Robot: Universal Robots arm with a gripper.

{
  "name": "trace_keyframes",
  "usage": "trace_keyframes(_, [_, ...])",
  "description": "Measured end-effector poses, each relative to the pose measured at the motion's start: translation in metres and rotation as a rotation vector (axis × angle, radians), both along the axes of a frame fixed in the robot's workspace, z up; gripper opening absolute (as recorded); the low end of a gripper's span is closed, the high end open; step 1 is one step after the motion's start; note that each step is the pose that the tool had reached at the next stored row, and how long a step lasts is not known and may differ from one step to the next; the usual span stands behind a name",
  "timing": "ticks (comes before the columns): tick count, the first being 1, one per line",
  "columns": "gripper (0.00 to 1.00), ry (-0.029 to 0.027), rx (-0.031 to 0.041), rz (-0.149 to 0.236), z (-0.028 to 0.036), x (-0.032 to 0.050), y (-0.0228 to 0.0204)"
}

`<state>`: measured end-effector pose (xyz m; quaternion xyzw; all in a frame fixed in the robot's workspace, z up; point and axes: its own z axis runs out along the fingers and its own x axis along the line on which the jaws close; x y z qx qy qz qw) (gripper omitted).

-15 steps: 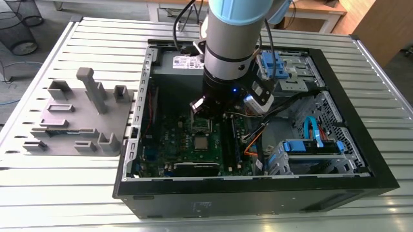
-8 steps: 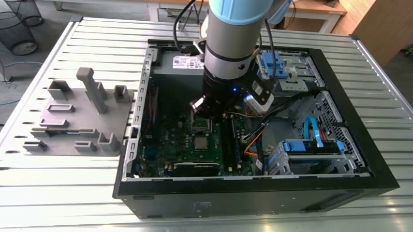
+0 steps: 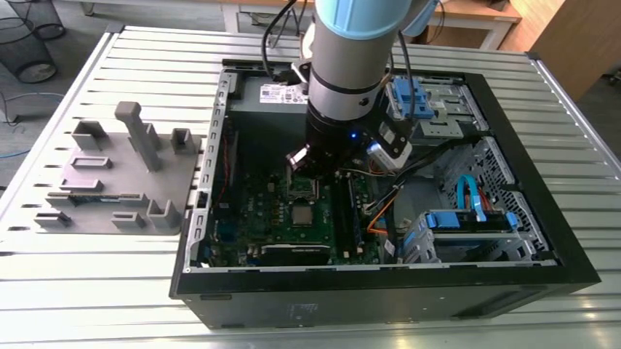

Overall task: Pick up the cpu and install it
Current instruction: 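Close the cpu cover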

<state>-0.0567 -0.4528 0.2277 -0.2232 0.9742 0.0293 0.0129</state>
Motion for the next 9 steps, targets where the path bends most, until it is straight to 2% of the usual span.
trace_keyframes(5, [0.11, 0.0047, -0.0150, 0.011, -0.0056, 0.0013, 0.0006])
trace_keyframes(9, [0.11, 0.0137, -0.0180, 0.020, -0.0103, 0.0050, 0.0007])
